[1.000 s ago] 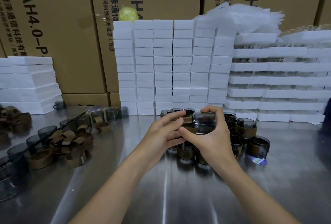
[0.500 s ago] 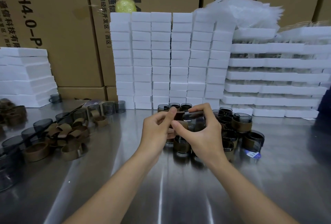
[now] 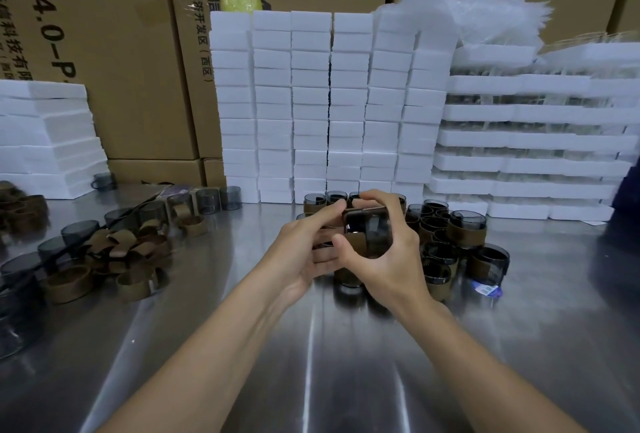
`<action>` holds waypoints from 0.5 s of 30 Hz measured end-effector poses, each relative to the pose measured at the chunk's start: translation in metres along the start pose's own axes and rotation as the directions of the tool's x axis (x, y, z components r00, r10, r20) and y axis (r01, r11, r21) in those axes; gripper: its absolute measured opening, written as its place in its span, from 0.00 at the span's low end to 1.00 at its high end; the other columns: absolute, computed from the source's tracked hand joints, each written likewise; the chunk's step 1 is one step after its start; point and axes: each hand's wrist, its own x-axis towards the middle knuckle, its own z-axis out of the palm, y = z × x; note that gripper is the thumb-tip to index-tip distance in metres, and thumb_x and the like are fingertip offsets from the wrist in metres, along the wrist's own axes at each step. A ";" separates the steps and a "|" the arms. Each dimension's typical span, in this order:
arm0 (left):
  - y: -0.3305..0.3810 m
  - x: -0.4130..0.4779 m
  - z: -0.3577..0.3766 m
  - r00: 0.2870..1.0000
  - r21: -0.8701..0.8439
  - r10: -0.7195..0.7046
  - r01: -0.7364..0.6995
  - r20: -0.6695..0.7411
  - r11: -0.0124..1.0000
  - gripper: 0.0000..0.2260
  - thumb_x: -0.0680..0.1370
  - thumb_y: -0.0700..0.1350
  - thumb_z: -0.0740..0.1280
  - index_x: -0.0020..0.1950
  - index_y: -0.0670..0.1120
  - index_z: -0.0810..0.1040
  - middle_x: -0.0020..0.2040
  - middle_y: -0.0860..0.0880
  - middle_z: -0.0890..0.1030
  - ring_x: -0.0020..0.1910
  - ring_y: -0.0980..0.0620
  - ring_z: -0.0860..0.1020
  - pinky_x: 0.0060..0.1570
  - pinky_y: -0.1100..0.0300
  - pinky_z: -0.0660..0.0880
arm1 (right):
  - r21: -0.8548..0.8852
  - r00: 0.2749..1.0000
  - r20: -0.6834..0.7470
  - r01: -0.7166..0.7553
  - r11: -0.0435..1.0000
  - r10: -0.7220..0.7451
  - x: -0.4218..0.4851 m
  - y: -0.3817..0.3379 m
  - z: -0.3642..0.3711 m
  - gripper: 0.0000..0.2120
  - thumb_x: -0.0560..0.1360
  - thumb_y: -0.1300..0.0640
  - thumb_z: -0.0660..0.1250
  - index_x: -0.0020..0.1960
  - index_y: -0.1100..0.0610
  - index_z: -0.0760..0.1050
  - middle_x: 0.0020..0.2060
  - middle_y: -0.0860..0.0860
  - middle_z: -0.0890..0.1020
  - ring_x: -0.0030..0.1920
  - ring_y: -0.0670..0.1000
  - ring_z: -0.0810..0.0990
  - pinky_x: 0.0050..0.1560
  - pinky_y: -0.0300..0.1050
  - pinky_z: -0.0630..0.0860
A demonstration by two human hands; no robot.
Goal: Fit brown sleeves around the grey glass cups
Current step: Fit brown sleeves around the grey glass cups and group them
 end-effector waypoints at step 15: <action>0.011 -0.006 0.000 0.996 0.054 -0.011 0.007 0.084 0.999 0.13 0.83 0.54 0.71 0.63 0.51 0.88 0.59 0.42 0.89 0.51 0.45 0.89 0.49 0.51 0.86 | -0.221 0.976 0.201 -0.042 0.974 0.087 0.001 0.001 -0.008 0.35 0.77 0.35 0.68 0.81 0.37 0.62 0.61 0.38 0.84 0.56 0.45 0.85 0.59 0.53 0.82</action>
